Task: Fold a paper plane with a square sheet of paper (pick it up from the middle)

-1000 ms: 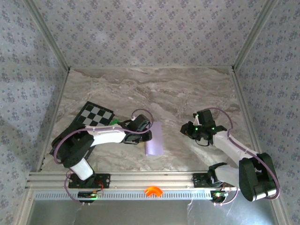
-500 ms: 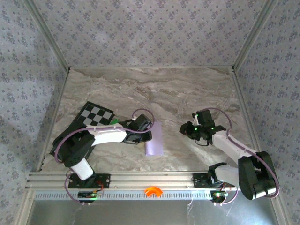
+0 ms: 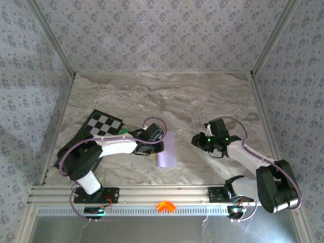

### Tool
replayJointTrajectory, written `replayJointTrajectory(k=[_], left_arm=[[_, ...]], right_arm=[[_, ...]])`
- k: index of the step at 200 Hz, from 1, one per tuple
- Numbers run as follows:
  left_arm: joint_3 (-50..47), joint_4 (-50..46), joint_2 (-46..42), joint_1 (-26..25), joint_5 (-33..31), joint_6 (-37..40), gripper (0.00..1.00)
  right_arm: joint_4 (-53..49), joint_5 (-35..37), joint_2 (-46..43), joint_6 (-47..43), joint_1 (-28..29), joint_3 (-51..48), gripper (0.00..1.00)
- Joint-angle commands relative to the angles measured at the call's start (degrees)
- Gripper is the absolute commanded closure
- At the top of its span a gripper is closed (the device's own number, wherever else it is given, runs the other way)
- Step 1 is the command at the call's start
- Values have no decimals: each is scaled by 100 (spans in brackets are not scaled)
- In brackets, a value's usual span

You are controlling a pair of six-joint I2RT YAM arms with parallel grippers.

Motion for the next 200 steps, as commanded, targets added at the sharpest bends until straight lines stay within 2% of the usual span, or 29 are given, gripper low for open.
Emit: replayJointTrajectory(k=[1,200], left_arm=[[4,-532,226,37,-448,180,66],[147,-545,444,11,-395,368,60]], right_arm=[[25,-21,63,93,53,8,76],[77,82,177,136,257,53,75]])
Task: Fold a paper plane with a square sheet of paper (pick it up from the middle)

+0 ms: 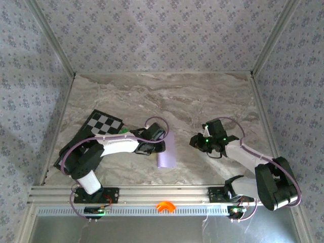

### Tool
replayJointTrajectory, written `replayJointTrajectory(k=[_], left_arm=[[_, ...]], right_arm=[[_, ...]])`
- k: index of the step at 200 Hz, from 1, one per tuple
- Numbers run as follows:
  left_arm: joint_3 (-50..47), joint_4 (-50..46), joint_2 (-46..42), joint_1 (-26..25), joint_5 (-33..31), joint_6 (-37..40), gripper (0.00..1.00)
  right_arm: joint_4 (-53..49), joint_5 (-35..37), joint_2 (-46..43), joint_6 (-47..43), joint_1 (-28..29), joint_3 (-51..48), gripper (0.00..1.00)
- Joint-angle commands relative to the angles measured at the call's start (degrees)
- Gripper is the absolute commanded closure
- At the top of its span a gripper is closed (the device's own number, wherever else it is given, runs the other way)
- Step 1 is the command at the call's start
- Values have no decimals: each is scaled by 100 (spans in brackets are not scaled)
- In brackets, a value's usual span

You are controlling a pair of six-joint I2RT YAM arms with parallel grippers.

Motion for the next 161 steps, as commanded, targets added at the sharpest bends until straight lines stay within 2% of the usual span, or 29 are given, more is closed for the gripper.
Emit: replayJointTrajectory(k=[1,161], left_arm=[[-69,-340,306,44,-398,157,60],[-93,-183,386,26,-348,-60,59]], right_arm=[[-7,57,46,78,49,53,75],[282,-309,290,72,185,110,75]])
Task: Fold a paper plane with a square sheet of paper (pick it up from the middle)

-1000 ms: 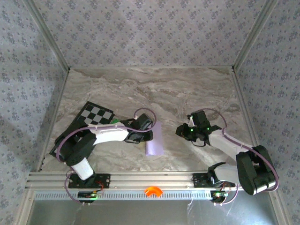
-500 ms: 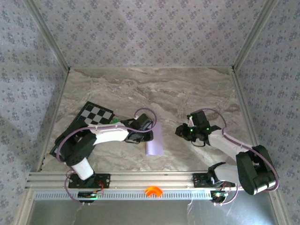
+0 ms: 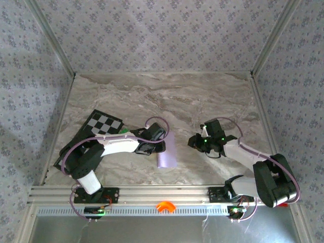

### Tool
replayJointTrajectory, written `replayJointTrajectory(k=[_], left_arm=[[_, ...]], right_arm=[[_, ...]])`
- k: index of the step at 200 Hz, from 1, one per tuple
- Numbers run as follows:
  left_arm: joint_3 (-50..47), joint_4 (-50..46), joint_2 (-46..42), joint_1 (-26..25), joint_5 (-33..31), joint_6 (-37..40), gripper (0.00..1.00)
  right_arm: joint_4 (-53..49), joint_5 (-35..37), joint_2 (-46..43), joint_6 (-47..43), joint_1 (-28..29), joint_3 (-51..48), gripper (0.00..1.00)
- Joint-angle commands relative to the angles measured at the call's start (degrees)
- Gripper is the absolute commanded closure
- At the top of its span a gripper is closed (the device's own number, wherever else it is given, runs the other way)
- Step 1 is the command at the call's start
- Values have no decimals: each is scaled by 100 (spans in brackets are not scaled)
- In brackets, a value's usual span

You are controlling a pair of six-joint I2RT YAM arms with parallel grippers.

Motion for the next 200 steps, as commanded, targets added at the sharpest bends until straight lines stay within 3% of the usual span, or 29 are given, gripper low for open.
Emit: replayJointTrajectory(k=[1,34,75,122,200], left_arm=[[-107,-185,357,31,-346,-42,59],[-98,-180,392,14,-337,21,59],[-60,-238,427,13,-358,81,59],[-120,-256,349,5,-401,133,63],[-71,-273,353,13,-388,233,65]], right_arm=[[90,-170,97,27,70,112,75],[371,-572,282,-66,231,229,80],[389,-574,707,-147,642,587,97],[-41,-65,586,-148,580,600,96],[-107,-203,161,-204,65,248,93]])
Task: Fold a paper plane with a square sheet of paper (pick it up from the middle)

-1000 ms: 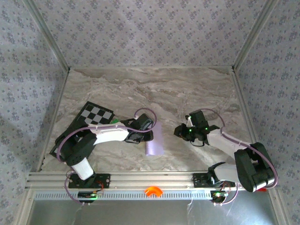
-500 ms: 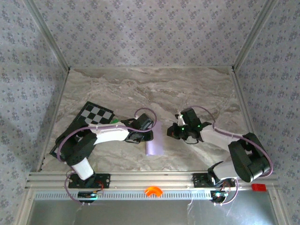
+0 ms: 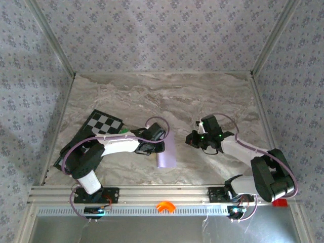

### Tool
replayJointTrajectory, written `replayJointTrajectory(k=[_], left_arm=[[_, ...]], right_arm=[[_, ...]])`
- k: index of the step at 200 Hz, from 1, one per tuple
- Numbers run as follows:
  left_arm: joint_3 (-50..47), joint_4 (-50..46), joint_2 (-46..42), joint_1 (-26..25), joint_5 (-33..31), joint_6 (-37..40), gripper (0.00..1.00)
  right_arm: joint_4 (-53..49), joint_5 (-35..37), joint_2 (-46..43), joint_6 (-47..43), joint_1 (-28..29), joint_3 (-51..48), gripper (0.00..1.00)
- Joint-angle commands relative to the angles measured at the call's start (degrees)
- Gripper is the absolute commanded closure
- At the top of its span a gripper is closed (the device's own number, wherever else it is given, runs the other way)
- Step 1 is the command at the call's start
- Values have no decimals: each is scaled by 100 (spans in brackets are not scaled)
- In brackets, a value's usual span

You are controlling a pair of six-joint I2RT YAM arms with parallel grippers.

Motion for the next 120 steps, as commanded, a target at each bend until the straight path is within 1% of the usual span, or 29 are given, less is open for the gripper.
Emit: replayJointTrajectory(k=[1,79,120], left_arm=[[-108,-184,329,15,-350,126,65],[-139,-175,314,37,-356,90,66],[-67,-241,374,40,-358,211,66]], right_arm=[[-197,1,-117,-128,-67,-115,93],[-211,-98,-155,-149,-206,-116,92],[-105,-136,-107,-104,-208,-132,92]])
